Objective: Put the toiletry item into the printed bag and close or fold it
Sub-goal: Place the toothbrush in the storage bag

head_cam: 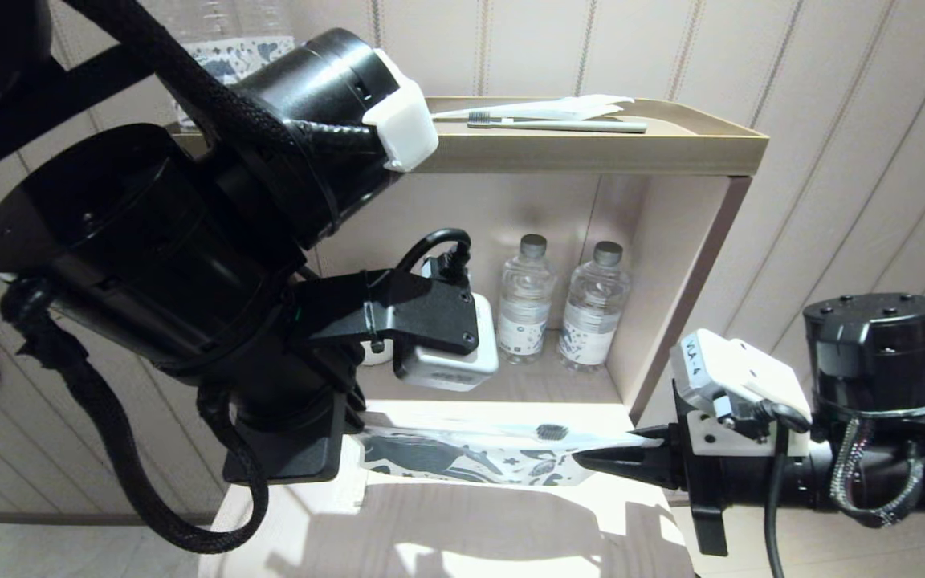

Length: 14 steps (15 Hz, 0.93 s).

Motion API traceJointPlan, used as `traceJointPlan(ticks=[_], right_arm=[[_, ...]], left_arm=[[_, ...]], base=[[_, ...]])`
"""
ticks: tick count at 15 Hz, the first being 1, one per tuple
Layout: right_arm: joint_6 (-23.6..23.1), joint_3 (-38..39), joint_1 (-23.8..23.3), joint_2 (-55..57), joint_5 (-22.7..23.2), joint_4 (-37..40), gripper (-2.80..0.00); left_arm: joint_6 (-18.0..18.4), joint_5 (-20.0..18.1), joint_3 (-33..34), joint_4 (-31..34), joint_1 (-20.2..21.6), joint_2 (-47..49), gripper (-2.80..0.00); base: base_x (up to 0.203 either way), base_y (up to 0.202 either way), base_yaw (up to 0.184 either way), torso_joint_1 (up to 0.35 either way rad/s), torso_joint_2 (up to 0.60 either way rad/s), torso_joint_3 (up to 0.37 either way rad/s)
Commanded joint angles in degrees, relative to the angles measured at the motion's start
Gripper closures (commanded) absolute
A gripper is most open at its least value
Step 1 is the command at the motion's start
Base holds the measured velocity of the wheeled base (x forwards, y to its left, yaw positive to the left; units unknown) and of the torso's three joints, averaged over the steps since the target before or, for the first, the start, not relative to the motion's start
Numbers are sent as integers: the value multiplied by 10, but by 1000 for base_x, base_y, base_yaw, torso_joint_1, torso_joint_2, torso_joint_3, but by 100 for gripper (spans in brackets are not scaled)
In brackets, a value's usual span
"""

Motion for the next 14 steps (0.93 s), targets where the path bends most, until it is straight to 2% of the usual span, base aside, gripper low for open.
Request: traceJointPlan(ticks=[1,7,12,14], right_arm=[[-1,0,1,-3,3,-1,0],[1,5,18,-41,12,3,0],[2,4,17,-41,27,10,0],[2,4,17,-41,27,10,0]], left_arm=[[3,1,-1,3,-6,4,0],[0,-6,-1,-1,-29,5,0],[-8,-10,-1,-3,-31,10,0],[-21,-10,-1,-4,-36,11,0]], base=[[0,0,0,0,0,0],[0,0,0,0,0,0],[0,0,0,0,0,0],[0,0,0,0,0,0]])
